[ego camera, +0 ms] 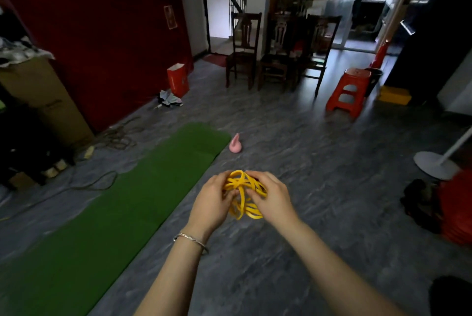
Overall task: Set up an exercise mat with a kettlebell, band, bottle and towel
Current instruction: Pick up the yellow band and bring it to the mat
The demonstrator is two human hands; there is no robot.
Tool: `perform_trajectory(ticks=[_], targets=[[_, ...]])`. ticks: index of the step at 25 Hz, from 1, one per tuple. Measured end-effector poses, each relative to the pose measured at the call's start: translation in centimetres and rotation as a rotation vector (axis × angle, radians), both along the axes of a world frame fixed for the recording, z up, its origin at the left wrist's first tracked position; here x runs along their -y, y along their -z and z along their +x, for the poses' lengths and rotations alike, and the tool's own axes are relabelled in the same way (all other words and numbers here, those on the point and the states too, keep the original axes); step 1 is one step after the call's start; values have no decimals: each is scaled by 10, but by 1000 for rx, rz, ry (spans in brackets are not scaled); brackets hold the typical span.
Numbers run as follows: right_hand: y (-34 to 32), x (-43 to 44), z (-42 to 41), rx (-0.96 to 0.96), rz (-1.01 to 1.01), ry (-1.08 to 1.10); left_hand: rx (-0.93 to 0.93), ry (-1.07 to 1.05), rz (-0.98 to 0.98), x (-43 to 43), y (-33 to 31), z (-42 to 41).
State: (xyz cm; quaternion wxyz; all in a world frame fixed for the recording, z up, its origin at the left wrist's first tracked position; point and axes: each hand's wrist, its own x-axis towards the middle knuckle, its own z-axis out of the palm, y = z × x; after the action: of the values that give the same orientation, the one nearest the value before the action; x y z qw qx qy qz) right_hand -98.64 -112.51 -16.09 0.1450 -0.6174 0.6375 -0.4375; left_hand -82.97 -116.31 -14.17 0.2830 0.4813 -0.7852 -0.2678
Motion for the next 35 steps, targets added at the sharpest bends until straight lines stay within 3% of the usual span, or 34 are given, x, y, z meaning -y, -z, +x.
perform_trajectory(ticks=[6, 13, 28, 32, 35], targets=[[21, 123, -103, 1, 10, -86, 20, -85, 31, 111, 25, -100], [31, 279, -208, -13, 83, -334, -3, -270, 130, 242, 42, -196], [128, 651, -258, -82, 274, -425, -21, -366, 325, 590, 142, -242], [174, 732, -260, -65, 330, -434, -27, -446, 396, 671, 182, -248], [247, 804, -261, 12, 389, -477, -45, -493, 472, 739, 245, -253]])
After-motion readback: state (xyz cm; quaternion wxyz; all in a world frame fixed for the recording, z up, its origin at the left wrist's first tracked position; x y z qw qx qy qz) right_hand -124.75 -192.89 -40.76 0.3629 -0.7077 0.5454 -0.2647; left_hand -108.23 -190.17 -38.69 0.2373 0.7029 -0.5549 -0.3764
